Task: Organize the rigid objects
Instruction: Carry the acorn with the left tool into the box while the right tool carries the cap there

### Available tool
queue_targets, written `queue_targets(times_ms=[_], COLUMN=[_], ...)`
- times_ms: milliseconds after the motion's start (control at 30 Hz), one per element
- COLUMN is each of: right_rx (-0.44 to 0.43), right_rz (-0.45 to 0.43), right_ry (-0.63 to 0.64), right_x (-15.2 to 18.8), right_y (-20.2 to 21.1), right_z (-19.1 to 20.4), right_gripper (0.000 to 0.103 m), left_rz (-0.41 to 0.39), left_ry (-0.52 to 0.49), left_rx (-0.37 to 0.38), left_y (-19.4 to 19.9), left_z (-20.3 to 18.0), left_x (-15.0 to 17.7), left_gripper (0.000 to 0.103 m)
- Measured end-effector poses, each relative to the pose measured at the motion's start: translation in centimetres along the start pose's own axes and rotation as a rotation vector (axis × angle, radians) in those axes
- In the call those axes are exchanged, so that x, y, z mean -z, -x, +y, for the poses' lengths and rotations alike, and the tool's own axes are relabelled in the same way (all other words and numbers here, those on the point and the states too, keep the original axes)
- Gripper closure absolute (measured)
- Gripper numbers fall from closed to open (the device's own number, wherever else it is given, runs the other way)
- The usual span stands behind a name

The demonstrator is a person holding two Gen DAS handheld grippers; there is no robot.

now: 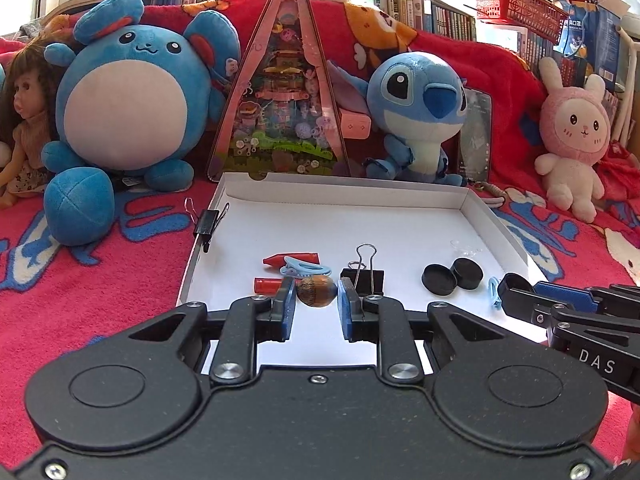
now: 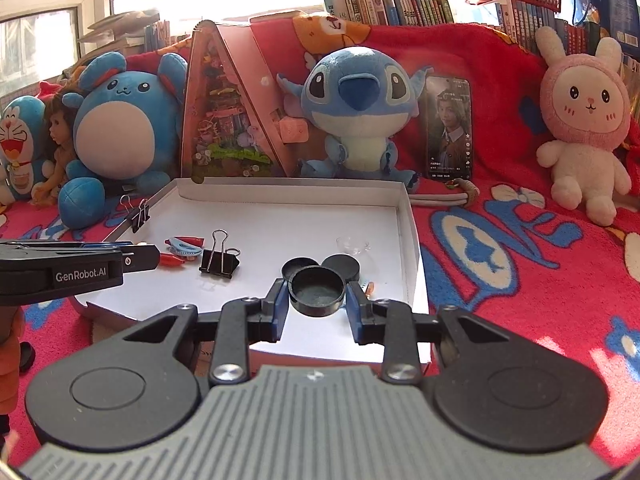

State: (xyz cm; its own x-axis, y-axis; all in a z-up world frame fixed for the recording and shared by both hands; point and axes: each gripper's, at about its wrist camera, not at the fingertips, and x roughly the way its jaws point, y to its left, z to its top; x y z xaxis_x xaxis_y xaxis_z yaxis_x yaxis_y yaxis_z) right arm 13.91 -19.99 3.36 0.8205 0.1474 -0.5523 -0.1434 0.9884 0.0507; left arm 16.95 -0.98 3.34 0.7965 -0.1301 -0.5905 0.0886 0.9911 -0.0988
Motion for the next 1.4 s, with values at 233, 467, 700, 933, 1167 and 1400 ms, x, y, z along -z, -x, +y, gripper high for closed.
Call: queue_targets(times_ms=[233, 467, 700, 933, 1167, 1400], right_rx=[0.010, 0.023, 0.027, 0.000, 0.000, 0.004], right_rz=[0.039, 0.062, 0.065, 0.065, 0.067, 0.068], right_ry=[-0.036, -0.051, -0.047, -0.045, -0.031, -0.018], right_x=[0.2, 0.3, -0.1, -0.2, -0.3, -0.5], right_y=[-1.9, -3.2, -4.0, -4.3, -4.5, -4.8], right_z=[-0.6, -0.8, -0.7, -0.3, 0.0, 0.1], right_gripper=[0.066, 0.066, 0.067, 0.067, 0.067, 0.067], left_rz=[0.023, 0.031, 0.042, 0.054, 0.061, 0.058], left_ry=[-0.008, -0.009, -0.004, 0.002, 0.005, 0.005], left_rx=[-0.021, -0.030, -0.039, -0.046, -0.049, -0.050], left_y=[-1.4, -2.3, -3.0, -3.5, -4.0, -4.2], left_z=[0.2, 0.2, 0.2, 0.2, 0.1, 0.1], left_x=[0.1, 0.0, 0.1, 0.1, 0.2, 0.1], left_gripper=[0.082, 0.082, 0.082, 0.082, 0.082, 0.081])
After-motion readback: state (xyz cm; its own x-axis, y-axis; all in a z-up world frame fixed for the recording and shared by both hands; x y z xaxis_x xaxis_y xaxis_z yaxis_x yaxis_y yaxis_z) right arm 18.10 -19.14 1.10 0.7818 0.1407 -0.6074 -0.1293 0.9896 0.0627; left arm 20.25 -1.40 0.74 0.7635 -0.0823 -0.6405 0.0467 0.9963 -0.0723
